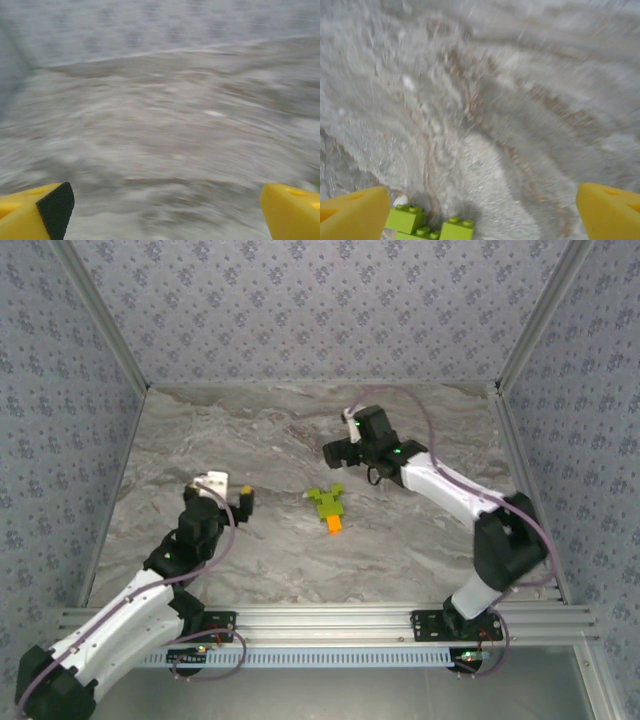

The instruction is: Assemble a carrot with lego

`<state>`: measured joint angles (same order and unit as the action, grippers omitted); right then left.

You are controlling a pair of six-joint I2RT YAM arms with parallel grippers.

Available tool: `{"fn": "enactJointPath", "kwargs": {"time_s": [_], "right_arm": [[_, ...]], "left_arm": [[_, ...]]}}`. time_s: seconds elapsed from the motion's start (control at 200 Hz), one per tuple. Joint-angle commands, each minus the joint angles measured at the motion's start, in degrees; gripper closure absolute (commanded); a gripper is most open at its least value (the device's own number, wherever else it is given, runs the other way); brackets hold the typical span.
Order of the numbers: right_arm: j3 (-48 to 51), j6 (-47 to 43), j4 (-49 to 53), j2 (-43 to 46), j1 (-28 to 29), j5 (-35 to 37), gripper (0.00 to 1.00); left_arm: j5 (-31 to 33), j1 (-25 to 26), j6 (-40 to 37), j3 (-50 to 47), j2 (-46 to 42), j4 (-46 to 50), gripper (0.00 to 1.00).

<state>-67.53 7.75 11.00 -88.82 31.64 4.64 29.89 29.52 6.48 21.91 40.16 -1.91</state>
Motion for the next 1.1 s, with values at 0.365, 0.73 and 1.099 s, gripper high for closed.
{"fn": "enactJointPath", "kwargs": {"time_s": [0.365, 0.73, 1.099], "right_arm": [[33.7, -6.7, -34.0, 10.9, -21.4, 23.2, 0.02], [42.0, -10.2, -48.9, 13.3, -28.1, 14.1, 0.02], [46.6, -6.0, -48.8, 12.8, -34.0, 6.4, 0.0]], "left_arm": [[-9.0, -29.1, 0.4, 6.2, 42.2, -32.3, 0.07], [-11.4, -23.9, -7.5, 4.6, 45.2, -38.6, 0.02], [-21.9, -29.2, -4.5, 5.4, 45.8, -36.9, 0.02]]}}
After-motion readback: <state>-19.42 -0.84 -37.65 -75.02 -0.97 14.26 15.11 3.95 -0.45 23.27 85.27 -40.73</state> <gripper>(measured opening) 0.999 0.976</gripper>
